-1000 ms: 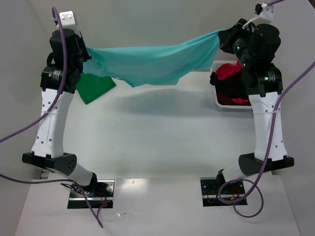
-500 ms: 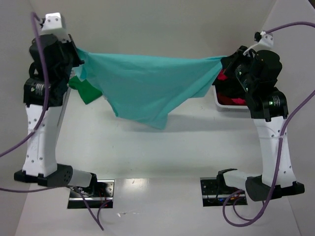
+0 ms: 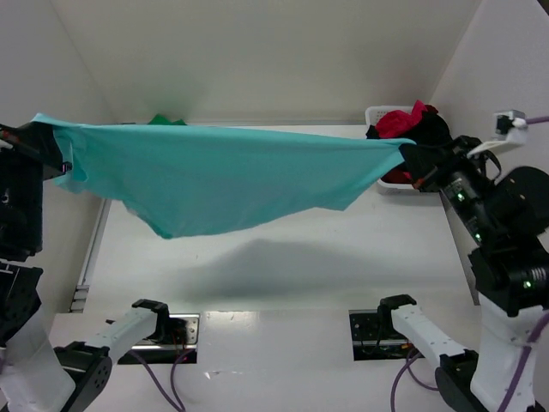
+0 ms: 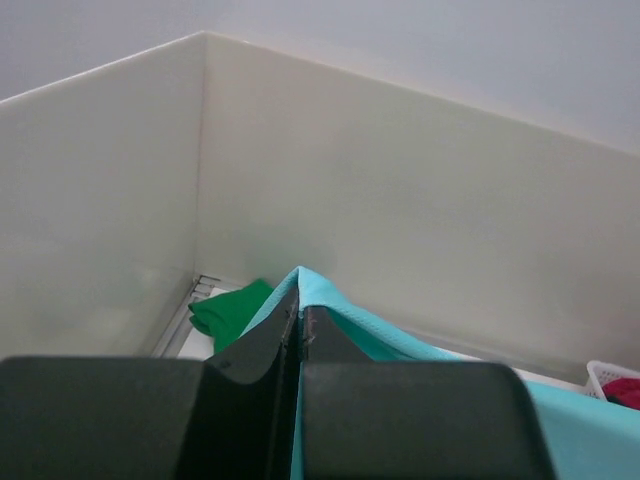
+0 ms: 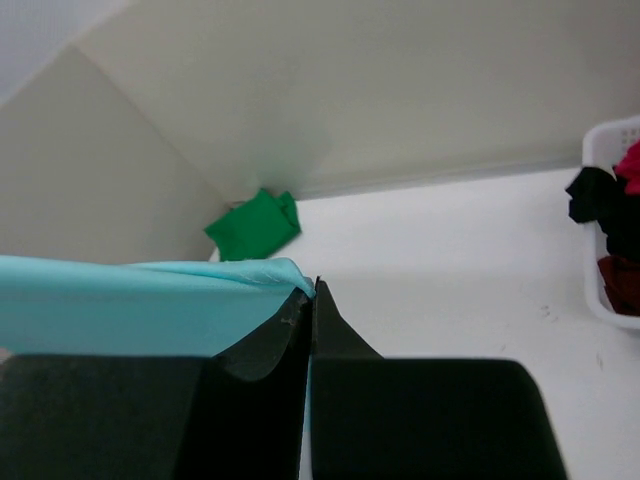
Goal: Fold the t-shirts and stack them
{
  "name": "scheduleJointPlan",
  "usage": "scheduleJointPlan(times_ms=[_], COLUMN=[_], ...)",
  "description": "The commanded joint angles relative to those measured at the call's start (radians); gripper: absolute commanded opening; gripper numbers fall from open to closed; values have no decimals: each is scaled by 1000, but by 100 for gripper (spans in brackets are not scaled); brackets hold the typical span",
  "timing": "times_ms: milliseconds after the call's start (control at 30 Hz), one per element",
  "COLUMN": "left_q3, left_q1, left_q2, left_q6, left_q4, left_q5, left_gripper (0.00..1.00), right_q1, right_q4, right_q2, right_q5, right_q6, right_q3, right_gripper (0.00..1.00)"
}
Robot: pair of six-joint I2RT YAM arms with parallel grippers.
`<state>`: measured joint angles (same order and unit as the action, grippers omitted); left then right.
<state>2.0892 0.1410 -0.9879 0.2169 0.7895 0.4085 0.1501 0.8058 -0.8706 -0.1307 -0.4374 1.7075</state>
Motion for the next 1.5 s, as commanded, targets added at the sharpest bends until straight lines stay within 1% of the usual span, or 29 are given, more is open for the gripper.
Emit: scheduleJointPlan(times_ms=[0, 67, 133, 167, 200, 267, 400, 467, 533, 567, 600, 633, 667, 700, 733, 767, 800, 867, 900, 1000, 1033, 1100, 1167, 1200, 1233, 1267, 1333, 1367, 1467], left_q3=[0, -20, -110, -114, -183, -274, -362, -376, -364, -345, -316, -288, -241, -190, -162, -142, -133, -139, -158, -243, -282, -420, -538, -611, -653, -710, -745, -826, -918], left_q1=[-4, -4, -4, -4, -4, -4, -4, -4, -4, -4, -4, -4, -4, -4, -4, -4, -4, -4, -4, -4, -4, 10, 39, 62, 80, 114, 171, 221, 329], left_q2=[-116, -203, -281, -304, -347, -413, -530, -588, -691, -731, -784, -821, -871, -917, -945, -962, -962, -947, -928, -830, -776, -678, -531, -479, -462, -392, -351, -325, -283], left_q6=[18, 27, 27, 27, 27, 27, 12, 0, -16, -23, -28, -28, -28, -28, -28, -28, -28, -28, -27, -8, -1, 22, 43, 57, 73, 100, 137, 171, 250], left_q4=[35, 50, 34, 22, -7, -48, -121, -154, -182, -187, -191, -185, -168, -148, -136, -130, -130, -130, -130, -130, -130, -130, -130, -130, -125, -106, -92, -92, -79], left_q5=[52, -9, -92, -95, -156, -218, -242, -255, -270, -270, -270, -270, -270, -266, -261, -261, -261, -261, -263, -299, -340, -426, -525, -580, -600, -683, -721, -744, -783], left_gripper=[0, 0, 0, 0, 0, 0, 0, 0, 1, 13, 27, 37, 59, 81, 89, 95, 98, 100, 100, 100, 100, 100, 100, 100, 100, 100, 100, 100, 100], right_q1=[-3, -3, -3, -3, -3, -3, -3, -3, -3, -3, -3, -3, 1, 6, 6, 6, 10, 16, 16, 16, 16, 16, 16, 16, 16, 16, 16, 16, 20], right_q4=[85, 59, -2, -4, -38, -95, -203, -246, -286, -305, -322, -332, -342, -352, -362, -367, -367, -382, -392, -401, -401, -401, -401, -405, -413, -413, -413, -413, -417], right_q2=[-16, -25, -25, -26, -50, -76, -174, -226, -306, -349, -389, -402, -426, -463, -491, -516, -528, -547, -547, -553, -557, -558, -554, -548, -547, -539, -539, -539, -548], right_q5=[-18, -18, -29, -29, -39, -51, -52, -27, -12, -12, -7, -3, -3, 1, 6, 6, 6, 6, 6, 6, 0, -9, -15, -15, -15, -15, -15, -25, -43], right_q6=[-30, -40, -51, -61, -61, -61, -61, -61, -52, -45, -40, -35, -30, -30, -26, -21, -21, -21, -21, -21, -21, -21, -21, -21, -21, -21, -21, -21, -21], right_q3=[-24, -150, -312, -317, -407, -507, -595, -598, -571, -554, -536, -522, -502, -480, -464, -453, -447, -439, -439, -448, -448, -459, -482, -500, -511, -523, -535, -543, -559], right_gripper=[0, 0, 0, 0, 0, 0, 0, 0, 0, 3, 9, 16, 31, 51, 65, 75, 80, 98, 100, 100, 100, 100, 100, 100, 100, 100, 100, 100, 100])
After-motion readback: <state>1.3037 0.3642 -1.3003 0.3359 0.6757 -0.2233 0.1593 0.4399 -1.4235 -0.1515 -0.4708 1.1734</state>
